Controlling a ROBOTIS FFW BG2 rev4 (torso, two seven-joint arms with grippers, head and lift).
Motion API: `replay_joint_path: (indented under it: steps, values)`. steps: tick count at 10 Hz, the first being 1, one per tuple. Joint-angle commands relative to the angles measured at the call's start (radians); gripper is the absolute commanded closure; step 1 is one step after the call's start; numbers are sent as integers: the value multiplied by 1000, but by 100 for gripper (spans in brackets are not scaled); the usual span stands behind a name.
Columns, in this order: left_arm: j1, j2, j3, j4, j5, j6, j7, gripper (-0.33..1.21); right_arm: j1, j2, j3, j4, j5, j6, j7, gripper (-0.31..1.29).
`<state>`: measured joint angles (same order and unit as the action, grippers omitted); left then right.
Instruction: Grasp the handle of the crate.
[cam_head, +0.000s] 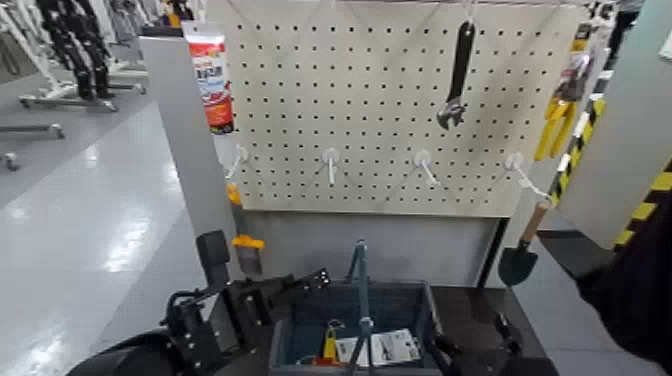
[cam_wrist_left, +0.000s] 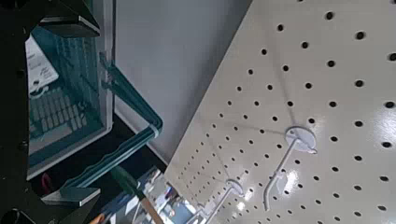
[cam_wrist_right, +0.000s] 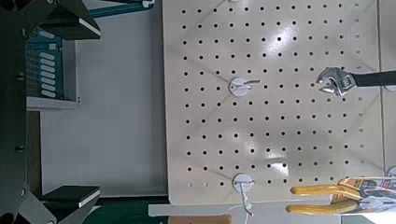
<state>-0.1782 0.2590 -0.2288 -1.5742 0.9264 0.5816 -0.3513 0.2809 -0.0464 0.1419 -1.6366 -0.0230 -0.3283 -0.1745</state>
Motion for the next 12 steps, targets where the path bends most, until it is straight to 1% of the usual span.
replay_joint_path:
  steps: [1, 3, 5, 9, 11, 12]
  values:
    - [-98, 8, -53, 125, 169, 87, -57, 11, -3, 0, 4, 3, -2, -3, 0, 13]
    - [-170, 6, -101, 212, 261, 123, -106, 11, -6, -1, 7, 6, -3, -3, 0, 13]
    - [-234, -3, -158, 290, 336, 141, -133, 11, -6, -1, 7, 7, -5, -6, 0, 13]
    - [-336, -26, -239, 442, 491, 195, -158, 11, -16, -1, 18, 15, -9, -11, 0, 13]
    - [-369, -38, -279, 533, 601, 238, -169, 11, -22, -3, 22, 18, -11, -14, 1, 13]
    - [-382, -43, -310, 571, 672, 259, -173, 11, -25, -3, 25, 21, -12, -17, 0, 13]
